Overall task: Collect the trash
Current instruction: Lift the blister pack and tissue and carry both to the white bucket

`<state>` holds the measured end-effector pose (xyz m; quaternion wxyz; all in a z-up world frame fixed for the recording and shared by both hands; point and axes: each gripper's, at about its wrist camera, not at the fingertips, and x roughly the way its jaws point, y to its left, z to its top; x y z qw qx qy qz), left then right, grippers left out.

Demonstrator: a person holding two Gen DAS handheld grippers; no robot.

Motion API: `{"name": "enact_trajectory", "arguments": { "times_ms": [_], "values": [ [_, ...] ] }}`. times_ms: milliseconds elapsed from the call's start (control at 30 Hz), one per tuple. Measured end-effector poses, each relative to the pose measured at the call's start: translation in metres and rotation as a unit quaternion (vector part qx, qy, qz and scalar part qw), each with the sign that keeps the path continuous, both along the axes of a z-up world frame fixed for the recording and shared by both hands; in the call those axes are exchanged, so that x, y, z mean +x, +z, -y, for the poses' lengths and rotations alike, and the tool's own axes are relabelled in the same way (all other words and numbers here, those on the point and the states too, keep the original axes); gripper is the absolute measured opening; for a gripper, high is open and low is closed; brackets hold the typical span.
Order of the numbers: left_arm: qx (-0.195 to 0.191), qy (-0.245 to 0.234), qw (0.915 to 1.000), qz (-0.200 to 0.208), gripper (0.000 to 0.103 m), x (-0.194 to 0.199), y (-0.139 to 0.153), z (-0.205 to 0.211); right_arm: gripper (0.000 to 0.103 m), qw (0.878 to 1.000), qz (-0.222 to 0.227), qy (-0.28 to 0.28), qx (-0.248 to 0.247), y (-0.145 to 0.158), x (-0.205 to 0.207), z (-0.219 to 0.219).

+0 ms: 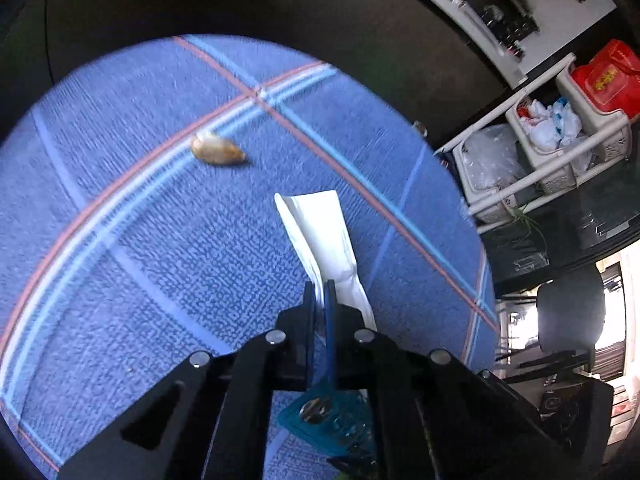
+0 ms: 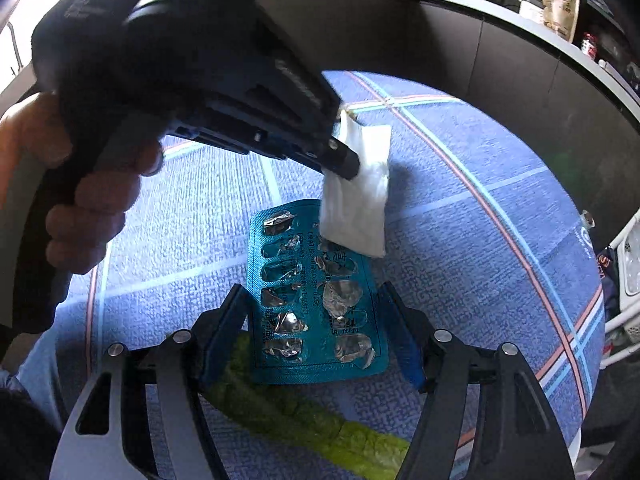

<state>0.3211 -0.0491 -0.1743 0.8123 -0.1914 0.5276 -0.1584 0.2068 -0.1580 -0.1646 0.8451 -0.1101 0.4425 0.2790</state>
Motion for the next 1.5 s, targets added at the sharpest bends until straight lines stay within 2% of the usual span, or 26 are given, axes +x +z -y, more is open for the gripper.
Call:
{"name": "enact_trajectory", "arguments": {
  "times_ms": [333,633,933,1233,1500],
  "values": [
    [0.002,0.032,0.9958,0.085,0.005,-0.032,0.079,-0.03,0.064,0.998,0.036,-0.047,0.036,0.034,-0.016,0.02],
    [-0.005,0.01,0.9936,0.113,0.005,-0.07,0.121,-0.035,0.064,0.991,0.073,-0.094,0.063,0.078,-0.044,0.036],
    [-0.022,-0.048,0.9921,0.114,0.005,-0.115,0.128,-0.005,0.064,0.978,0.095,-0.161,0.097,0.092,-0.084,0.081],
    [-0.023,-0.13,0.9861,0.101,0.005,-0.148,0.118,0.062,0.064,0.956,0.104,-0.252,0.113,0.087,-0.13,0.149],
    [-0.01,-0.196,0.9768,0.086,0.005,-0.16,0.106,0.133,0.064,0.938,0.101,-0.315,0.109,0.068,-0.158,0.207]
  ]
}}
